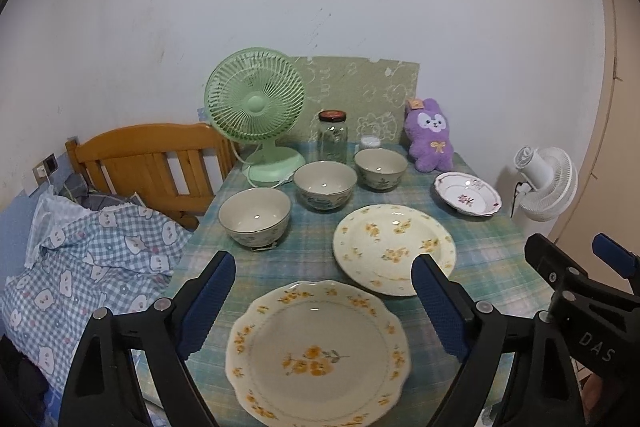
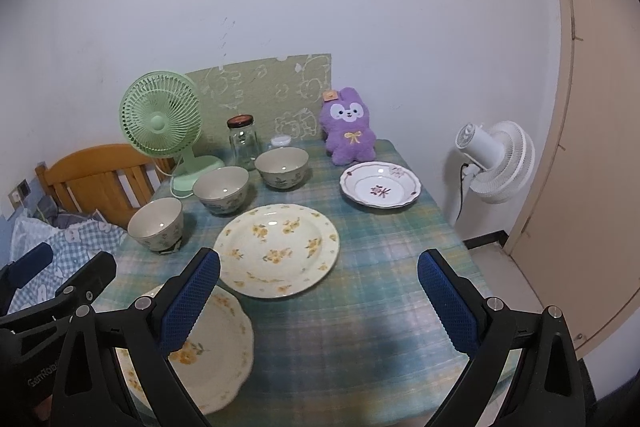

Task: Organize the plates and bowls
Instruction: 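Grasp the rim of the scalloped yellow-flower plate with both grippers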

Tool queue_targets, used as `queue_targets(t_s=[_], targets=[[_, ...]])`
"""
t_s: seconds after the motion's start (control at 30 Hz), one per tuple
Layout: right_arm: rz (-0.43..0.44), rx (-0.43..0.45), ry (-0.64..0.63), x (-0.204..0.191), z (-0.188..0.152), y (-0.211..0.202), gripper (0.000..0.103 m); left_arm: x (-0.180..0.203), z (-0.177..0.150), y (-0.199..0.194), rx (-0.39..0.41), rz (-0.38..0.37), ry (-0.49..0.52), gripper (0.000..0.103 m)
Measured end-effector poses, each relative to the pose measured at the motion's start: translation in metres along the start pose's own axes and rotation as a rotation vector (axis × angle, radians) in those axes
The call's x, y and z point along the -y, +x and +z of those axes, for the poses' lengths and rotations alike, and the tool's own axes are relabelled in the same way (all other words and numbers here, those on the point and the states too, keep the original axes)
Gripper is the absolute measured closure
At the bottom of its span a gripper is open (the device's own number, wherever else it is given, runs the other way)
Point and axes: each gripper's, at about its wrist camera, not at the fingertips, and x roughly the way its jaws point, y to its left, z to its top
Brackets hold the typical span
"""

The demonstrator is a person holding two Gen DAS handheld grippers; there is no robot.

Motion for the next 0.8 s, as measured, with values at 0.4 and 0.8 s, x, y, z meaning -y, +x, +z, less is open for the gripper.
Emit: queue_targets(t_s=[0.4, 0.8], targets=[[-0.009, -0.043, -0.03, -0.062, -0.017, 0.038, 0.003, -0.049, -0.013, 0.054, -0.07, -0.034, 0.033, 0.018], [-0.034, -0.2, -0.043, -0.097, -0.069, 0.097, 0.007, -0.076, -0.064, 0.119, -0.242, -0.037, 0.065, 0.02]])
